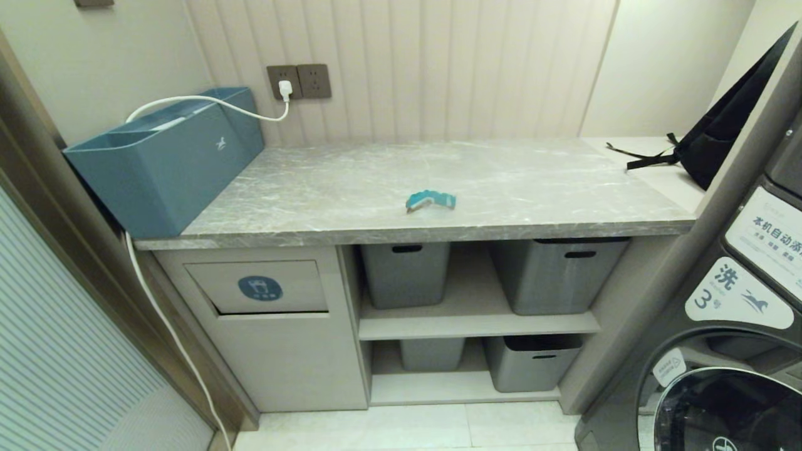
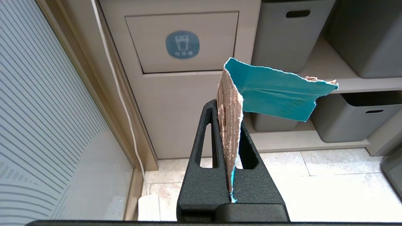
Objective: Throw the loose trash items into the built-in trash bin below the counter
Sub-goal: Put the garbage in the trash can
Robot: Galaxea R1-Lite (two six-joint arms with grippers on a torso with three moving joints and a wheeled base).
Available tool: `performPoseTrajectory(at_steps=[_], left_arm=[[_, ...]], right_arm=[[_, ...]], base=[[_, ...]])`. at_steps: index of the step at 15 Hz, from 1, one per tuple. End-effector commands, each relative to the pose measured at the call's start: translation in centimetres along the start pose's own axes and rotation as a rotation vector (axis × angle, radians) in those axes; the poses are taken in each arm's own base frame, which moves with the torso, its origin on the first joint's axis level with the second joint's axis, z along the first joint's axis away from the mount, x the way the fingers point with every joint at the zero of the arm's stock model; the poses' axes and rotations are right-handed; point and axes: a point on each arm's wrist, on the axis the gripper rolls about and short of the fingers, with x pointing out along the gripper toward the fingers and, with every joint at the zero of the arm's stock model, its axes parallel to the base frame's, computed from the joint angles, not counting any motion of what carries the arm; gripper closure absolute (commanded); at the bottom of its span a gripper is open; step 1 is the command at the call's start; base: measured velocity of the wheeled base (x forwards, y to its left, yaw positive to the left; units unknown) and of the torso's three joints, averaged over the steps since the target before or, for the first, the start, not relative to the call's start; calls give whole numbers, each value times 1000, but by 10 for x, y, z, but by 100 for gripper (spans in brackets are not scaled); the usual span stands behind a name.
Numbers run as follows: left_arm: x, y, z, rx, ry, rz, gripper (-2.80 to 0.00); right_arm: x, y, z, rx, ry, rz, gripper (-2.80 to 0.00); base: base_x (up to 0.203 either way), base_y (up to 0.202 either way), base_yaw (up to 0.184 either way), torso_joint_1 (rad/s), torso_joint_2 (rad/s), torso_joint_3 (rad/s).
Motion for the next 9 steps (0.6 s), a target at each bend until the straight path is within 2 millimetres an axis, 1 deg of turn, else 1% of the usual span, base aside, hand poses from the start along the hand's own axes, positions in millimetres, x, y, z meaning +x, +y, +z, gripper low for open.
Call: performPoseTrajectory(at_steps=[1, 9], left_arm=[[0, 0, 0, 1, -1, 0, 0], [0, 0, 0, 4, -2, 0, 0]], right_arm=[[0, 0, 0, -1, 0, 2, 0], [0, 0, 0, -1, -1, 1, 0]], base=[[0, 0, 0, -220, 492, 269], [0, 0, 0, -216, 503, 286]])
